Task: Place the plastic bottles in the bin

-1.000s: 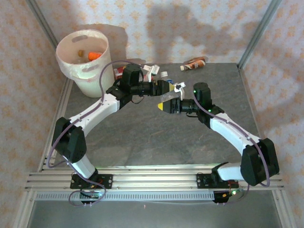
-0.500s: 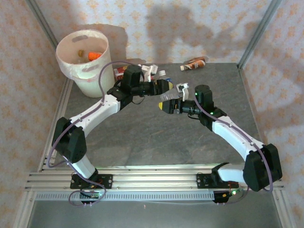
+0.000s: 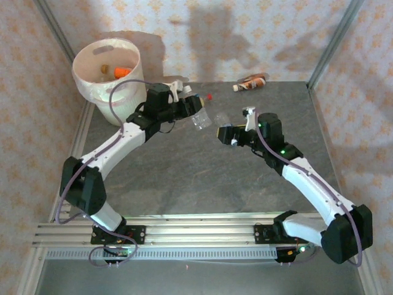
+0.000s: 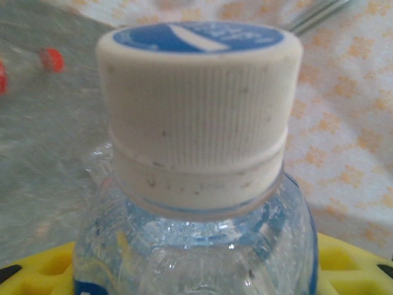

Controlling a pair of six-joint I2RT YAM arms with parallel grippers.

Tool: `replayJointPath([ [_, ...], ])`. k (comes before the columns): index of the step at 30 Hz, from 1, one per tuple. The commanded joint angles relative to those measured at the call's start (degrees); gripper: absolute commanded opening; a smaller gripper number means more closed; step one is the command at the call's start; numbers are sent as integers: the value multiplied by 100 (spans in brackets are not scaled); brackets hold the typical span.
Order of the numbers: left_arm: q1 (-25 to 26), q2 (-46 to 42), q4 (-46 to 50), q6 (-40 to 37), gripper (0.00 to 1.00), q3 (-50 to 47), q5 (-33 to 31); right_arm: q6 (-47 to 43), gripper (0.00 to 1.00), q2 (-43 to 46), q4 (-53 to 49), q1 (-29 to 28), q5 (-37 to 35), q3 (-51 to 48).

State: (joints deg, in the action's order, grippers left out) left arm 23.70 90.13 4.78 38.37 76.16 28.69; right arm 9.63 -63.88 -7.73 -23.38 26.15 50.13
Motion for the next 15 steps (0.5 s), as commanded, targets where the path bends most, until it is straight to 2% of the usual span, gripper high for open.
replayJointPath([
  [1,-115,-614,809,-605,45,412,-1192,83,99,133,-521,-21,-1542,242],
  [6,-198,-1005,1558,-1137,45,722,-2463,387,99,174,-898,-26,-2716,319],
  [11,-351,-1193,2124,-1457,45,1225,-3665,457,99,213,-904,-9,-2932,296],
  [15,-475,-1076,2480,-2063,46,1953,-4174,505,99,208,-875,-10,-2943,269],
])
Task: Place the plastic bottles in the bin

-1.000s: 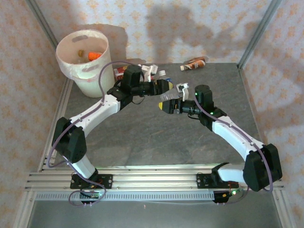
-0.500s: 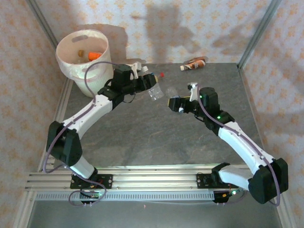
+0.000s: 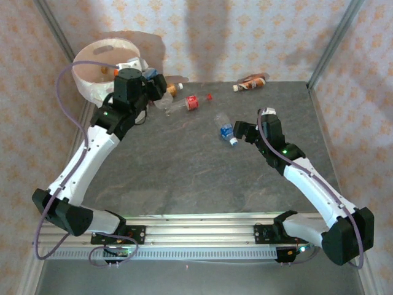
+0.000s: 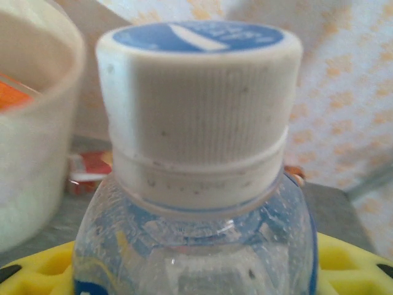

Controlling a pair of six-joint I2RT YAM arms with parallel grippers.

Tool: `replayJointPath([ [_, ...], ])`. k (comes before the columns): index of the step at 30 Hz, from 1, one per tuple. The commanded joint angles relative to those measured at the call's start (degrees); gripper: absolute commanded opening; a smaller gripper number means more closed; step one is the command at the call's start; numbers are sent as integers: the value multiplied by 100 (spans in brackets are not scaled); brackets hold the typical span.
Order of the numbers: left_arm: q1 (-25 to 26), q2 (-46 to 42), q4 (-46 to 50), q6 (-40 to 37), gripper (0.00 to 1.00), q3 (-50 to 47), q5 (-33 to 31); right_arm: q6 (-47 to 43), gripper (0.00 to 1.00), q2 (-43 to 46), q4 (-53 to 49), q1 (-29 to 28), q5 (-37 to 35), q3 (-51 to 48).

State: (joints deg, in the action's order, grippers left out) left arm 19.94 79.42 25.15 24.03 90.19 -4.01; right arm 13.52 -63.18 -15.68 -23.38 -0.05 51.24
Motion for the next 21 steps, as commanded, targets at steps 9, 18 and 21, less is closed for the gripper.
replayJointPath([
  [9,-385,577,386,-1854,46,1774,-1704,116,99,128,-95,-11,-348,157],
  [18,-1119,1338,-272,-3418,47,2521,-2189,108,100,131,-190,-9,-304,167],
  [21,-1361,1632,-669,-3929,47,2494,-2423,133,100,172,-215,-11,-303,149],
])
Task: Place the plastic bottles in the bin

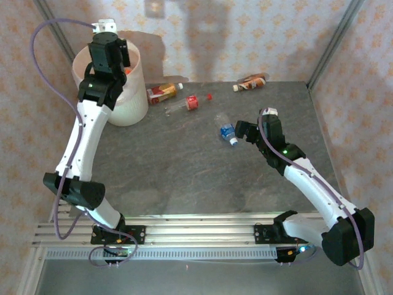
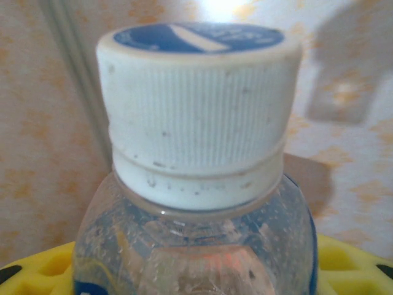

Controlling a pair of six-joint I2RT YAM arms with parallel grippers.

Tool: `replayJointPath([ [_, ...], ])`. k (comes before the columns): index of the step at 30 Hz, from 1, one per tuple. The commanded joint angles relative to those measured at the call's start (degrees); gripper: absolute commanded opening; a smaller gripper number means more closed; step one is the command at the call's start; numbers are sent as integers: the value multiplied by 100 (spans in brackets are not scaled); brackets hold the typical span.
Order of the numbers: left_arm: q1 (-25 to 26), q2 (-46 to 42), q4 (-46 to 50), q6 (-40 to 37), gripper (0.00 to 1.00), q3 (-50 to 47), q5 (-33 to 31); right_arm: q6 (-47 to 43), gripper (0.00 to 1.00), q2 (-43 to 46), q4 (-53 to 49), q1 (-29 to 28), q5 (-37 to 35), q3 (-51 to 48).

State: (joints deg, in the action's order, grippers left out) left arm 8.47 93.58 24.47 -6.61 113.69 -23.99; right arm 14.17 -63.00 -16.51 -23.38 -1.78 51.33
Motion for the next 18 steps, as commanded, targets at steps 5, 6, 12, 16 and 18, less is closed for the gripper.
replayJointPath([
  [5,-566,522,-896,-919,47,66,-553,73,100,270,-105,-10,-208,21],
  [6,-627,590,-1032,-948,47,17,-599,77,100,286,-89,-10,-209,-7],
  [12,-1025,1327,-887,-794,48,512,-724,129,100,306,-137,-10,-136,-33],
  [16,-1258,2236,-109,-566,50,1639,-750,259,100,282,-65,-13,-49,-136],
  [18,-1374,2700,516,-308,50,2419,-647,344,100,265,0,-11,-54,-186],
])
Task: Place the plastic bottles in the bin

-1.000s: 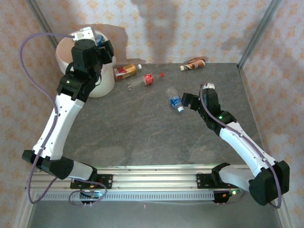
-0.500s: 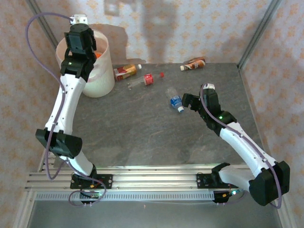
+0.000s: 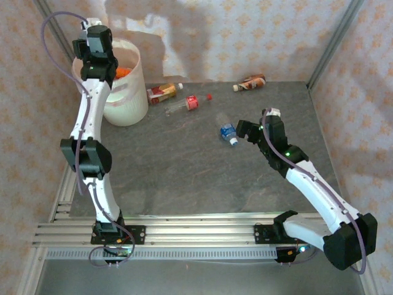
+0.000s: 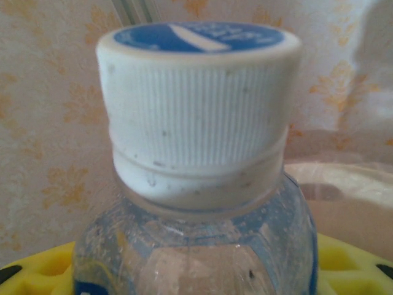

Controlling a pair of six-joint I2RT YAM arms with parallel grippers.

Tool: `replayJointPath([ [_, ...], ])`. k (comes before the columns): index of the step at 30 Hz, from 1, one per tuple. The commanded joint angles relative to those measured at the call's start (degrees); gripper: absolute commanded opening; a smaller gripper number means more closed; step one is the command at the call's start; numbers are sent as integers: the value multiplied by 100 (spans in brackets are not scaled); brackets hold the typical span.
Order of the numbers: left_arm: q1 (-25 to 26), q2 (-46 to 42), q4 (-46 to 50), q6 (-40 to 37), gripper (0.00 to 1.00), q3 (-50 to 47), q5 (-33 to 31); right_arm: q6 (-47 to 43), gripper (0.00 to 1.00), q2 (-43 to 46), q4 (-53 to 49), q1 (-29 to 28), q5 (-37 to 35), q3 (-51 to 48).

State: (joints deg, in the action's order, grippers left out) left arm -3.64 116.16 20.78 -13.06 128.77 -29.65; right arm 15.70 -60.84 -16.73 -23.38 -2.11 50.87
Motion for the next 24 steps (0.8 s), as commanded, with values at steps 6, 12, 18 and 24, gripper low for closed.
replayJointPath([
  [6,-232,1005,951,396,68,1332,-364,298,100,-33,122,-11,-27,-138],
  [12,-304,1368,1782,1143,97,2148,-336,264,100,-67,78,-9,-28,-55],
  [18,-304,1082,2007,1752,100,2144,131,358,99,-90,126,-9,6,-59],
  [24,-263,558,2352,2743,100,1935,1256,461,99,-236,537,-10,201,-254],
])
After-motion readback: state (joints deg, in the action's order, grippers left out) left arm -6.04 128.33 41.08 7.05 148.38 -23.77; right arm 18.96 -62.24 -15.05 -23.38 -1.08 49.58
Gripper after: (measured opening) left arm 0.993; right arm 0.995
